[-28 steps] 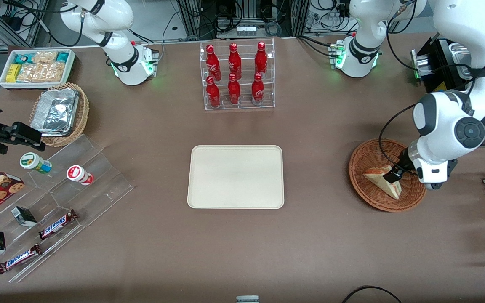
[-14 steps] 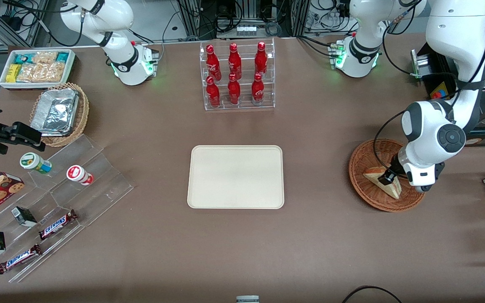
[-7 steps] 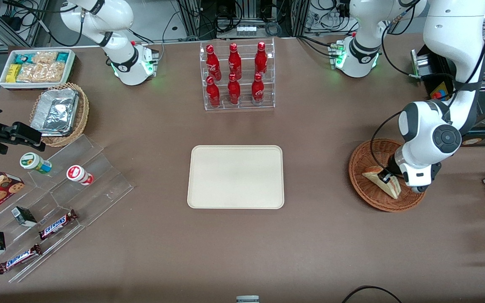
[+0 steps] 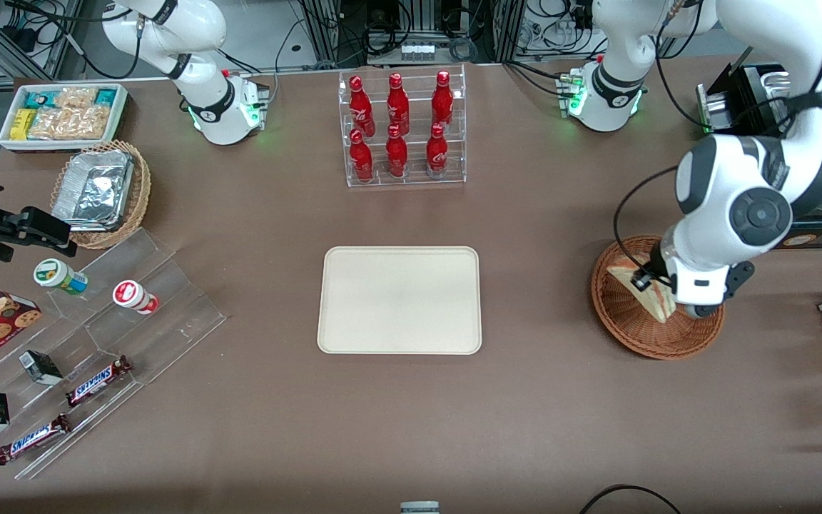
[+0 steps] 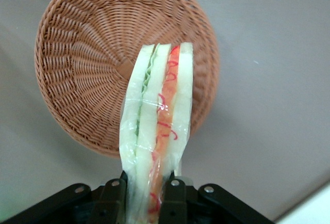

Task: Place sandwich from basket to tray
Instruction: 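Carry the held sandwich with the left gripper over the cream tray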

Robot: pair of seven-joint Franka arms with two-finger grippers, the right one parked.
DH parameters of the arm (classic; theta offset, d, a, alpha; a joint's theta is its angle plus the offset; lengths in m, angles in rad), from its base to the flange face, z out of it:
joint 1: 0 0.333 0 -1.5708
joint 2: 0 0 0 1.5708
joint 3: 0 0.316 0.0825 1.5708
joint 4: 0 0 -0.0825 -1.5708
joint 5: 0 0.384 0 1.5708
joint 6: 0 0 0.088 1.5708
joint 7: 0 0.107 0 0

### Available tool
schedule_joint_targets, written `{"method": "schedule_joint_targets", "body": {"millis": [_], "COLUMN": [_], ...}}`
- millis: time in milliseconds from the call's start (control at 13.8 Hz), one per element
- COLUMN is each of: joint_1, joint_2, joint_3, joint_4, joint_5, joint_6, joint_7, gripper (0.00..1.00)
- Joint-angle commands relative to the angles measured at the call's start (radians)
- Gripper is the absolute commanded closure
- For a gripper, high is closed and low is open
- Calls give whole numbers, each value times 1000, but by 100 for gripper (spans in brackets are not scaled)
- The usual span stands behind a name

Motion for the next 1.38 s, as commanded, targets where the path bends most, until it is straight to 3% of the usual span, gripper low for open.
{"method": "schedule_joint_targets", "body": {"millis": [0,290,653,1016,1306], "joint_1": [-84,-214,-389,-503,-529], "joint_2": [-19,1,142,326,421], "joint_3": [4,2,1,1,1], "joint_4": [36,117,255,299,302], "joint_5": [14,5,-32,-29,-21], "joint_6": [-28,-49,-29,180,293], "joint_7": [-21,6,5,-9,-9], "gripper": [76,76,75,73,71]}}
